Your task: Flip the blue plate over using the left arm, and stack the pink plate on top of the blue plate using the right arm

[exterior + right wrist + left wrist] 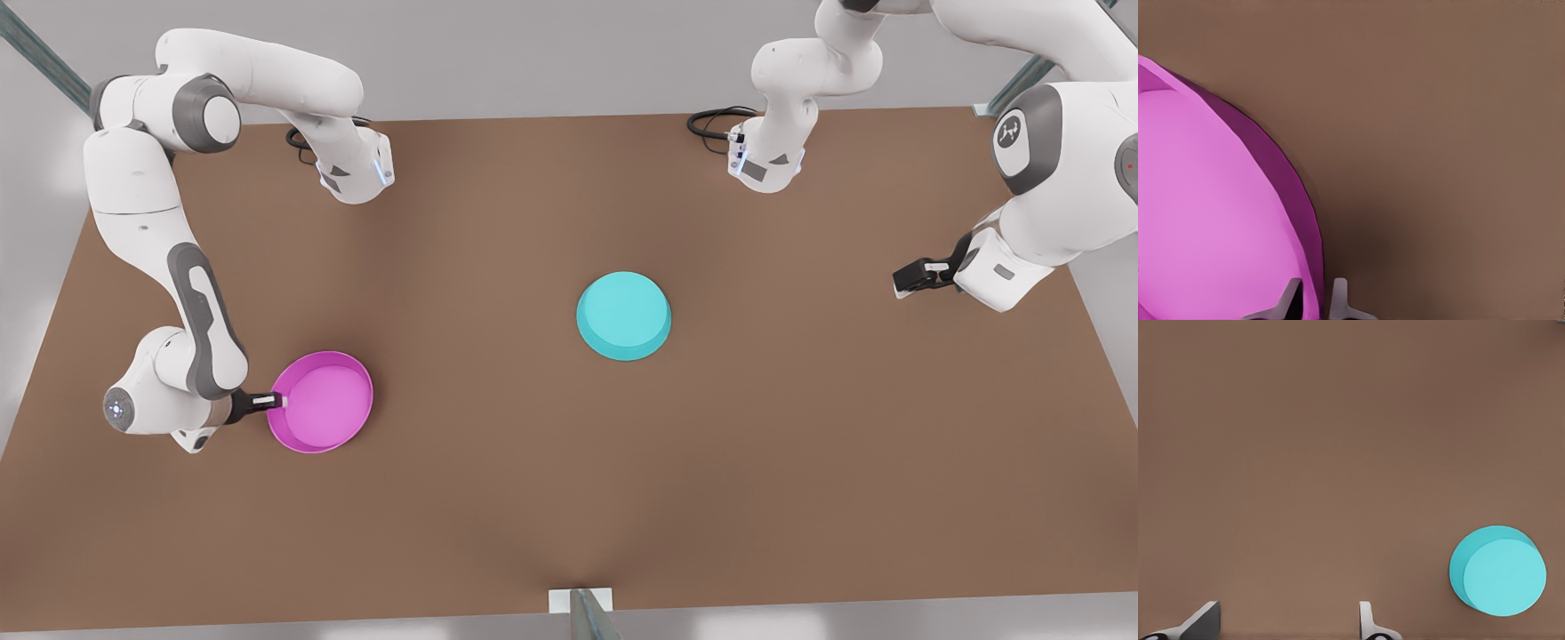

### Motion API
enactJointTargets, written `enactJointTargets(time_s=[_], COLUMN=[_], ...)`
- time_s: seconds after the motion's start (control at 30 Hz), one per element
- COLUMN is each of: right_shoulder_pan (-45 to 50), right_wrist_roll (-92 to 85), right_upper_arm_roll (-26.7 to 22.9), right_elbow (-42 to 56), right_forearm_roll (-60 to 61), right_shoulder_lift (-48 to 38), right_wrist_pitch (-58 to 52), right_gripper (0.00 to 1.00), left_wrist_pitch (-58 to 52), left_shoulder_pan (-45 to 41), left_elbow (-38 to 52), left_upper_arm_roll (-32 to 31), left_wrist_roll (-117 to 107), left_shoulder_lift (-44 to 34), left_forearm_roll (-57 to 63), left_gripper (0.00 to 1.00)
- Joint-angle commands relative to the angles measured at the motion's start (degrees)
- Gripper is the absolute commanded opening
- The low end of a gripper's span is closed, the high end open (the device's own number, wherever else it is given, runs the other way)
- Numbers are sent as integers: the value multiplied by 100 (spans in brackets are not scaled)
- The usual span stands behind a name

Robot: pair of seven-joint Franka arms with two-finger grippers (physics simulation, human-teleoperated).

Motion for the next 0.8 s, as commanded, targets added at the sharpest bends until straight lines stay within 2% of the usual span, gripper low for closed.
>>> enactJointTargets(time_s=[0.0,0.13,0.57,0.77], right_shoulder_pan=[0,0,-9,307], right_wrist_roll=[0,0,9,70], right_upper_arm_roll=[0,0,9,97], right_elbow=[-3,6,173,322], right_forearm_roll=[0,-9,0,193], right_shoulder_lift=[0,0,-9,-106], right_wrist_pitch=[8,-18,-88,-677], right_gripper=[29,21,21,21], left_wrist_pitch=[-1,-10,-10,-10], left_shoulder_pan=[2,-7,-7,-7], left_elbow=[0,0,18,18], left_upper_arm_roll=[0,0,0,0], left_wrist_roll=[0,0,0,0], left_shoulder_lift=[0,0,0,0], left_forearm_roll=[6,6,6,6], left_gripper=[100,100,100,100])
